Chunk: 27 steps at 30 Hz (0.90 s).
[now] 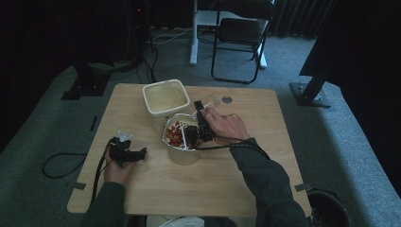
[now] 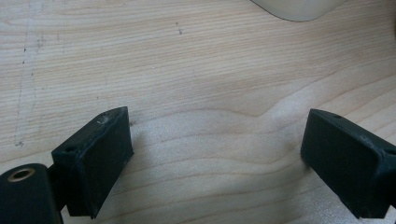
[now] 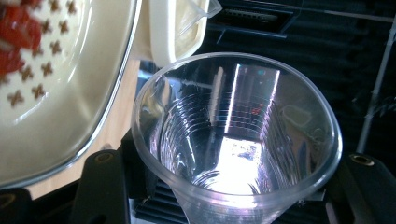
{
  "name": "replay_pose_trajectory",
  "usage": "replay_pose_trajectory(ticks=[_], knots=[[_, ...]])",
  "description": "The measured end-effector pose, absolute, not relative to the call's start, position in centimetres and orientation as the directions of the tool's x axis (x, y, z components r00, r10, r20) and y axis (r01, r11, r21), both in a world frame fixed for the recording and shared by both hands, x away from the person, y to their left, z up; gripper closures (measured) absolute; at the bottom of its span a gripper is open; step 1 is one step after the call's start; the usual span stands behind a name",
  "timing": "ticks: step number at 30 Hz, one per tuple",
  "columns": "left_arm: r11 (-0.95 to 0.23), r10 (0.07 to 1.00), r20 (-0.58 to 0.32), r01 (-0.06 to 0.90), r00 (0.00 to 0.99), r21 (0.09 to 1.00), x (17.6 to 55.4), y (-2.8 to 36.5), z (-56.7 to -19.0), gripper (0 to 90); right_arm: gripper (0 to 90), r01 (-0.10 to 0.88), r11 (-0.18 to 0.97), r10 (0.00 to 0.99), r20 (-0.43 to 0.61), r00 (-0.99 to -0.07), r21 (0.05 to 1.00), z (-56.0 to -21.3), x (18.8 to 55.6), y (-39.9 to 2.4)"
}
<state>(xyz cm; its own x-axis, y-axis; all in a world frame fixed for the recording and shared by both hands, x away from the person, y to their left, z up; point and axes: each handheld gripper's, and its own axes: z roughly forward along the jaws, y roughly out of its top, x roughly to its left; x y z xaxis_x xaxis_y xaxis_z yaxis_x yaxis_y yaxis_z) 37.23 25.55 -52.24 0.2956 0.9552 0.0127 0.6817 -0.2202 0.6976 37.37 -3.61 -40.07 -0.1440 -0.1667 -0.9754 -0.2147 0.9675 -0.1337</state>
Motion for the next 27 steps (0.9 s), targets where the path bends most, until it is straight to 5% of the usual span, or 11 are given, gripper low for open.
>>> replay_pose_trajectory(ticks=[24, 27], knots=[[-0.22, 0.955, 0.012, 0.682, 0.295, 0.698, 37.22, 25.55, -52.24, 9.3, 37.9, -0.245, 0.968, -0.103, -0.976, -0.19, -0.055, -39.88, 37.19, -3.6], [-0.22, 0.955, 0.013, 0.682, 0.296, 0.698, 37.23, 25.55, -52.24, 9.3, 37.8, -0.248, 0.968, -0.017, -0.969, -0.246, 0.046, -39.38, 37.43, -3.99]])
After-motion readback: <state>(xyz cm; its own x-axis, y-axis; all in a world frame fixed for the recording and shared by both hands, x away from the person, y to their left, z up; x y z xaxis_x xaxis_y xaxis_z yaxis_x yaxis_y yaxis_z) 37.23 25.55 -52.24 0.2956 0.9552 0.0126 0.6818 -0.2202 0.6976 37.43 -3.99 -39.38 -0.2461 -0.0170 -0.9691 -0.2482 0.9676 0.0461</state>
